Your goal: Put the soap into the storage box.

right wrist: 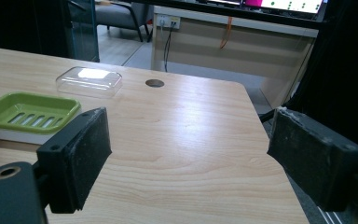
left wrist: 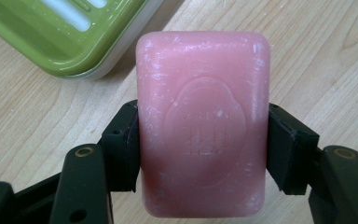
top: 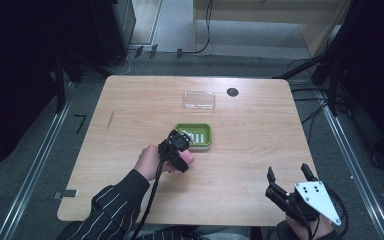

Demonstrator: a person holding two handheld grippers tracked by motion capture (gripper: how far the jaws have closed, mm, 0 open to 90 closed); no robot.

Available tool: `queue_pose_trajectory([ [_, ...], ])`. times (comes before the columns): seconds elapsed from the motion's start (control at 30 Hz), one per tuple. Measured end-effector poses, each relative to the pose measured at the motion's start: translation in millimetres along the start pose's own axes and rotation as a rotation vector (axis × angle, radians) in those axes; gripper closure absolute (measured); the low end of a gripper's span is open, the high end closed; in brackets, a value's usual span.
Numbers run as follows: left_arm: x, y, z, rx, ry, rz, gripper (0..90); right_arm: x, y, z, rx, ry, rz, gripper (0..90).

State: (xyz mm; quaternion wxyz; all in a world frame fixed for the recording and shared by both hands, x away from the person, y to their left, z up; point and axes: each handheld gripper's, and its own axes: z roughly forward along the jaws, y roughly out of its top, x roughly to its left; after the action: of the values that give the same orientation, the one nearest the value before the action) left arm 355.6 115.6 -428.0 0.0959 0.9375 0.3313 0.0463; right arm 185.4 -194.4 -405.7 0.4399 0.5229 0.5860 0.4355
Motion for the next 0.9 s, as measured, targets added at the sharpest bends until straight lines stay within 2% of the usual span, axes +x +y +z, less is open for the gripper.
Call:
queue_pose_trajectory([
  [0.3,1.7,3.2,-1.2,0.004,-0.005,0.028,38.4,0.3,0.1,0.2,0.0,0.001,-0.002,12.7],
  [0.5,1.6,6.5,-1.7,0.011,-0.01,0.068,38.5,0.2,0.1,0.3,-0.001,0.0,-0.002,12.7],
  [0.9,0.8,13.8,-2.9,0.005,-0.018,0.12,38.5,0.7,0.2,0.4,0.002,0.002,0.001,12.7],
])
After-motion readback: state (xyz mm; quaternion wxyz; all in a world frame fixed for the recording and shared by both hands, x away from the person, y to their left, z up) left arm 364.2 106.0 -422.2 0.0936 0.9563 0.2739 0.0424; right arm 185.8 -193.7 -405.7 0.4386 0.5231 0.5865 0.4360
